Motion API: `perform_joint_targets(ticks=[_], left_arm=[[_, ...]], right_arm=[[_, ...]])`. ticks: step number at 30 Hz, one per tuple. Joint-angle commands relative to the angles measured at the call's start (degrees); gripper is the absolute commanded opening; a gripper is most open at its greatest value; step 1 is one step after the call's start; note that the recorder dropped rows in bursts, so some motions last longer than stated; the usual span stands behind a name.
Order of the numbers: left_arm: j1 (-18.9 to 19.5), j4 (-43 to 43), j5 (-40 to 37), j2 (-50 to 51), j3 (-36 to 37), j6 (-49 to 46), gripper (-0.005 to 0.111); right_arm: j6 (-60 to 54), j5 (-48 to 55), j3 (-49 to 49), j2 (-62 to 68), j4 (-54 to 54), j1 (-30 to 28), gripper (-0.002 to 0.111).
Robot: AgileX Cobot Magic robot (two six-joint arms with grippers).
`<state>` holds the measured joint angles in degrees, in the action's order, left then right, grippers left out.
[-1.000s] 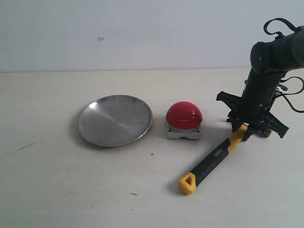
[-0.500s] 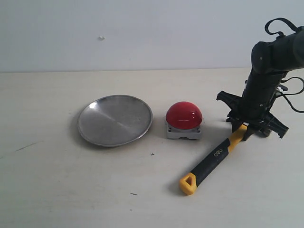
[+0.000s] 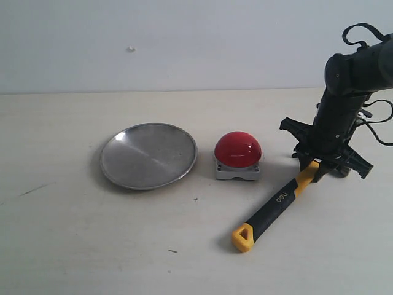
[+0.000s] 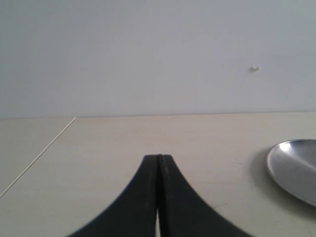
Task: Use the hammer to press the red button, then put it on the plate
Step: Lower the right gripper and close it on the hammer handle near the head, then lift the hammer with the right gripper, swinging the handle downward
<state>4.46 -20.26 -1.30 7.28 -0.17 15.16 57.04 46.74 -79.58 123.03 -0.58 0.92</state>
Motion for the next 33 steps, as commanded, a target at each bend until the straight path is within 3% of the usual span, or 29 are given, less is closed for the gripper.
perform_joint_targets(ticks=[1,14,24,33], left_arm=[[0.20,0.55,0.07,-0.23,0.17,0.01,0.000],[0.20,0.55,0.07,-0.23,0.17,0.01,0.000],[0.20,0.55,0.07,-0.23,0.17,0.01,0.000],[0.20,0.55,0.07,-0.23,0.17,0.01,0.000]], right_arm=[[-0.26,-1.61,0.31,1.71,0.58,-0.25,0.000],[-0.98,-8.78,0.31,1.71,0.58,-0.25,0.000],[-20.62,-3.41,0.31,1.71,0.58,-0.25,0.000],[-30.51,0.34,0.31,1.71,-3.31,-0.25,0.000]])
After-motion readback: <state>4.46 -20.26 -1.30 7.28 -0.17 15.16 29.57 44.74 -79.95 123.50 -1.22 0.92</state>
